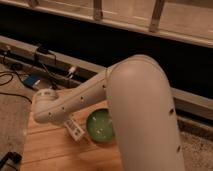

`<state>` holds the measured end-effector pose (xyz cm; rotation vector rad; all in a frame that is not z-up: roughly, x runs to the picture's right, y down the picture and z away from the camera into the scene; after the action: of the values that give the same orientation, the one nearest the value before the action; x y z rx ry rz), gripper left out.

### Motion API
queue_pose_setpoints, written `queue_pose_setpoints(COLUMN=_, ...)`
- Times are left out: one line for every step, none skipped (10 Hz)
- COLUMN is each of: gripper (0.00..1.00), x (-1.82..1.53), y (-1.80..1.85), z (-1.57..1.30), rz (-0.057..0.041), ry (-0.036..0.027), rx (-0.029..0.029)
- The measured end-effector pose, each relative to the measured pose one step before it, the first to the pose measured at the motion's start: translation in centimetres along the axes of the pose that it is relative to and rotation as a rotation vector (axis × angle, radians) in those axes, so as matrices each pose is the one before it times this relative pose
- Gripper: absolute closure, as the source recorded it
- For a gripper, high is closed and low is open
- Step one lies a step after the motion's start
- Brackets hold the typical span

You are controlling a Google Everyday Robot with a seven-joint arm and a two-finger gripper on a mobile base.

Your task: Place the bottle in the ceramic bowl

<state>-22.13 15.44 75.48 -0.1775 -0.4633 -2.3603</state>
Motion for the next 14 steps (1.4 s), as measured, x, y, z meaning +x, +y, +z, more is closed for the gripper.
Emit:
queue_pose_setpoints(gripper=1.00, x=0.982, y=0.727, z=-1.816, rz=0.00240, ry=0.02467, rx=-0.02808)
queue_pose_setpoints(gripper=1.00, x=0.869, y=1.183, z=-1.600, rz=0.00914, ry=0.02118, rx=-0.03635)
queue_pose_setpoints(gripper=1.00, x=0.489, y=1.696, z=-0.873, rz=0.01742, ry=0.00684, rx=-0.03601)
queue_pose_setpoints(gripper=1.00, x=0.162, y=1.960, z=-0.196, rz=0.01556, ry=0.00152, rx=-0.03120)
queue_pose_setpoints(gripper=1.00, x=-0.231, y=2.268, z=0.374, rz=0.01780, ry=-0.00276, rx=-0.02929)
queue_pose_setpoints(gripper=1.00, x=-0.705, y=2.391, z=0.968, rz=0.02292, ry=-0.00857, rx=-0.02595)
queue_pose_setpoints(gripper=1.00, x=-1.448, y=2.220, z=1.354, rz=0.03074, ry=-0.01252, rx=-0.02028)
queue_pose_setpoints(gripper=1.00, x=-1.504, y=1.510, z=0.913, rz=0.03076, ry=-0.01237, rx=-0.01229)
queue_pose_setpoints(gripper=1.00, x=-1.787, y=1.647, z=0.754, rz=0.03450, ry=-0.01587, rx=-0.01399)
queue_pose_setpoints(gripper=1.00, x=-1.501, y=1.106, z=0.623, rz=0.02675, ry=-0.01548, rx=-0.00813)
queue_pose_setpoints(gripper=0.99, x=-2.001, y=1.036, z=0.910, rz=0.03907, ry=-0.02000, rx=0.00312)
queue_pose_setpoints(gripper=0.96, x=-1.560, y=0.416, z=0.616, rz=0.02036, ry=-0.01434, rx=0.01356)
queue_pose_setpoints(gripper=0.96, x=-0.653, y=0.214, z=0.225, rz=0.00720, ry=-0.00728, rx=0.00332)
queue_pose_setpoints(gripper=0.93, x=0.072, y=-0.168, z=-0.009, rz=-0.00046, ry=0.00240, rx=0.00485)
